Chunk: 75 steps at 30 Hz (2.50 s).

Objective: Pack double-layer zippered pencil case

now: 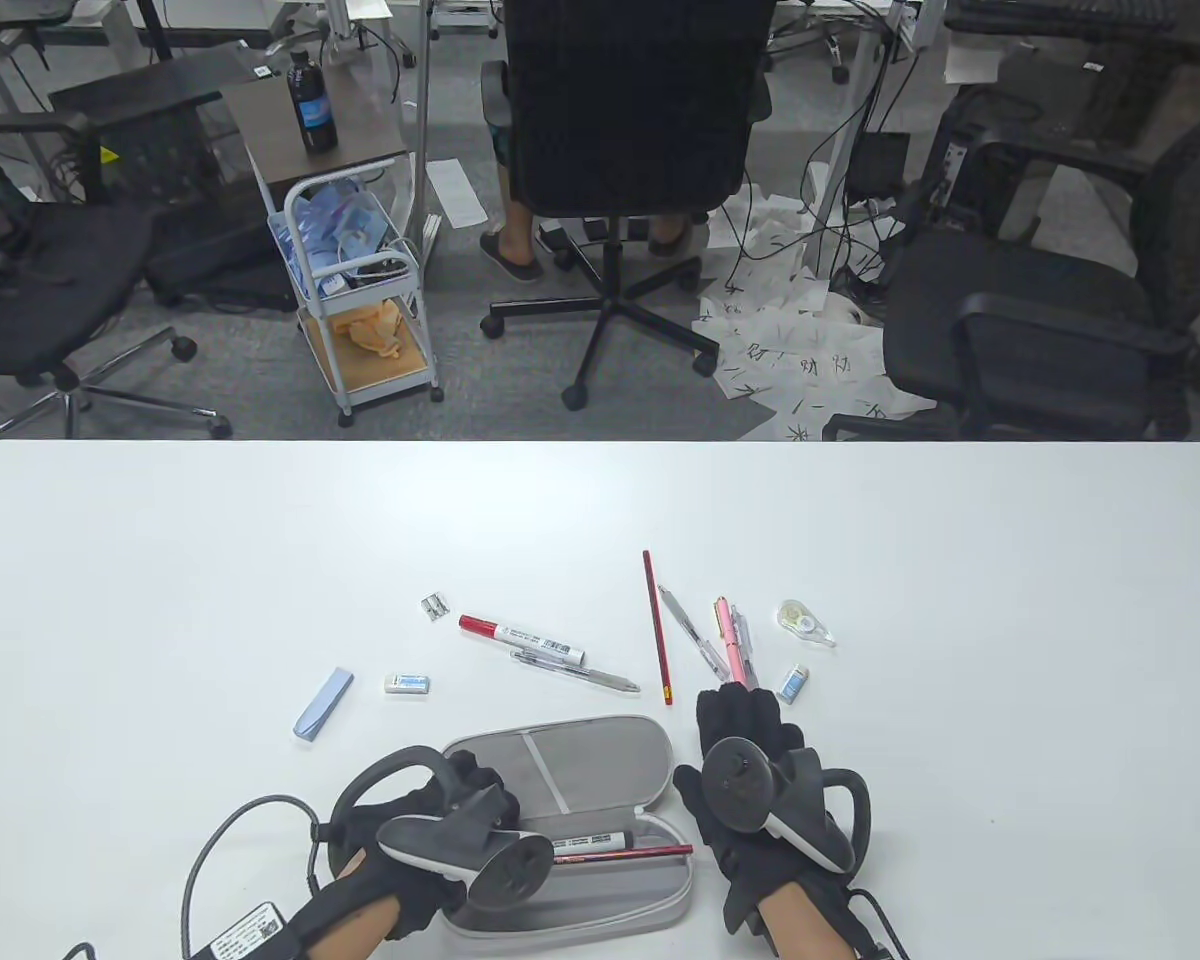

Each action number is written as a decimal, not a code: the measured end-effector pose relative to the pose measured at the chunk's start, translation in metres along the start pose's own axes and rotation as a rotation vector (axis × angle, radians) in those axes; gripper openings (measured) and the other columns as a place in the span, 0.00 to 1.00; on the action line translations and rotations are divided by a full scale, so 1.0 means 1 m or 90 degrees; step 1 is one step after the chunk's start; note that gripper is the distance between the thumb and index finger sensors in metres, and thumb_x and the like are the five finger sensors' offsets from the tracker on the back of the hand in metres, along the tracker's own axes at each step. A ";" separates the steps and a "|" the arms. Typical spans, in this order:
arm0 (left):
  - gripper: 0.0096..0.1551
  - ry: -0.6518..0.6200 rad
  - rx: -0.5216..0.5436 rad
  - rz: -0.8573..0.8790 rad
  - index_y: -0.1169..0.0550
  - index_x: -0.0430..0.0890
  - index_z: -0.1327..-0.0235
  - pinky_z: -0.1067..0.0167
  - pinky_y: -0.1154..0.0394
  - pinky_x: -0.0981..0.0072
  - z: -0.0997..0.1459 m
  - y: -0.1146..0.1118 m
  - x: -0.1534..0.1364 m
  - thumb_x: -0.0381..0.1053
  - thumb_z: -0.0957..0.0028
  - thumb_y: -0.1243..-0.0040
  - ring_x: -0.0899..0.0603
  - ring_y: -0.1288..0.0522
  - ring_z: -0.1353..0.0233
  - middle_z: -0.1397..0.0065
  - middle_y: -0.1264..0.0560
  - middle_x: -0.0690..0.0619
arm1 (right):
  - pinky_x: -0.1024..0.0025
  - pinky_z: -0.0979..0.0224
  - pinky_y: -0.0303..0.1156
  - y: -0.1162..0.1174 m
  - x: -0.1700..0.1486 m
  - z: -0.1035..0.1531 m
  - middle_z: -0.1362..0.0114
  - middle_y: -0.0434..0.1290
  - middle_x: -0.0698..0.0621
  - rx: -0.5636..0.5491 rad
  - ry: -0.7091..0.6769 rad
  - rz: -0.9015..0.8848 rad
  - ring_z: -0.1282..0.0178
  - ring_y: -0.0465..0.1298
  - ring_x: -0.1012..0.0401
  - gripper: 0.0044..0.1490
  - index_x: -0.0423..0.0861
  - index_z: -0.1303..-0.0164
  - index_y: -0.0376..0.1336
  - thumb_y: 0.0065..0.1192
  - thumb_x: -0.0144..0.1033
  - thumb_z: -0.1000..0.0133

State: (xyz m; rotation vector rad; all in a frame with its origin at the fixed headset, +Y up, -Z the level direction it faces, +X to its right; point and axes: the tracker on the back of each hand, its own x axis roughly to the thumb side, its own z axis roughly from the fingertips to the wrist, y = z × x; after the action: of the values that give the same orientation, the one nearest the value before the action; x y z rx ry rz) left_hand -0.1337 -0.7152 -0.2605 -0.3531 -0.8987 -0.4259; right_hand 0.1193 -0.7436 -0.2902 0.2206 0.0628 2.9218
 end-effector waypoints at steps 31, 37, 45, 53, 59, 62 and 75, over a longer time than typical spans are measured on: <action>0.31 0.310 -0.085 -0.042 0.25 0.56 0.27 0.23 0.41 0.34 -0.148 0.004 -0.155 0.51 0.45 0.29 0.35 0.37 0.17 0.18 0.30 0.51 | 0.42 0.23 0.45 0.004 -0.001 -0.004 0.13 0.42 0.40 0.012 -0.005 0.008 0.19 0.41 0.42 0.48 0.43 0.18 0.40 0.50 0.55 0.40; 0.28 0.308 -0.091 -0.027 0.25 0.53 0.31 0.25 0.33 0.40 -0.157 0.001 -0.156 0.48 0.45 0.30 0.35 0.33 0.20 0.21 0.28 0.50 | 0.42 0.23 0.45 0.004 -0.001 -0.003 0.13 0.42 0.40 0.012 -0.005 0.007 0.19 0.41 0.42 0.48 0.43 0.18 0.40 0.50 0.55 0.40; 0.29 0.293 -0.008 0.030 0.27 0.49 0.28 0.25 0.37 0.36 -0.139 0.019 -0.159 0.47 0.44 0.31 0.32 0.37 0.20 0.20 0.31 0.47 | 0.42 0.23 0.44 0.003 -0.002 -0.003 0.13 0.42 0.39 0.015 -0.002 -0.002 0.19 0.40 0.42 0.48 0.43 0.18 0.40 0.50 0.55 0.40; 0.30 0.209 0.150 0.051 0.27 0.48 0.28 0.26 0.37 0.35 -0.068 0.064 -0.121 0.50 0.43 0.33 0.32 0.35 0.23 0.21 0.31 0.45 | 0.42 0.23 0.44 0.003 0.000 -0.003 0.13 0.41 0.40 0.012 -0.008 -0.006 0.19 0.40 0.42 0.48 0.43 0.18 0.39 0.50 0.55 0.40; 0.28 0.060 0.128 0.115 0.22 0.46 0.32 0.30 0.31 0.36 -0.017 0.042 -0.047 0.55 0.42 0.32 0.35 0.26 0.34 0.34 0.22 0.44 | 0.42 0.23 0.44 0.001 -0.001 -0.001 0.13 0.41 0.39 0.011 -0.006 -0.016 0.19 0.40 0.42 0.48 0.43 0.18 0.39 0.50 0.55 0.40; 0.28 0.013 0.113 0.073 0.21 0.47 0.34 0.32 0.28 0.38 -0.010 0.023 -0.017 0.58 0.44 0.31 0.37 0.23 0.37 0.37 0.20 0.46 | 0.42 0.23 0.44 0.000 0.002 0.000 0.13 0.41 0.39 0.008 -0.011 -0.011 0.19 0.40 0.42 0.48 0.43 0.18 0.39 0.50 0.55 0.40; 0.36 0.188 0.234 0.034 0.30 0.51 0.20 0.26 0.32 0.41 -0.062 0.051 -0.072 0.51 0.43 0.33 0.37 0.28 0.23 0.20 0.28 0.49 | 0.42 0.23 0.44 -0.001 0.002 0.002 0.13 0.39 0.40 0.007 -0.009 -0.013 0.19 0.40 0.42 0.48 0.44 0.18 0.38 0.50 0.55 0.40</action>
State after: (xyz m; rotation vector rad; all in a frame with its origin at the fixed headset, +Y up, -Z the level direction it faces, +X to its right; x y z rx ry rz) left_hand -0.1058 -0.6856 -0.3604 0.0233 -0.6594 -0.2473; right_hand 0.1176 -0.7419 -0.2883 0.2411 0.0790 2.8992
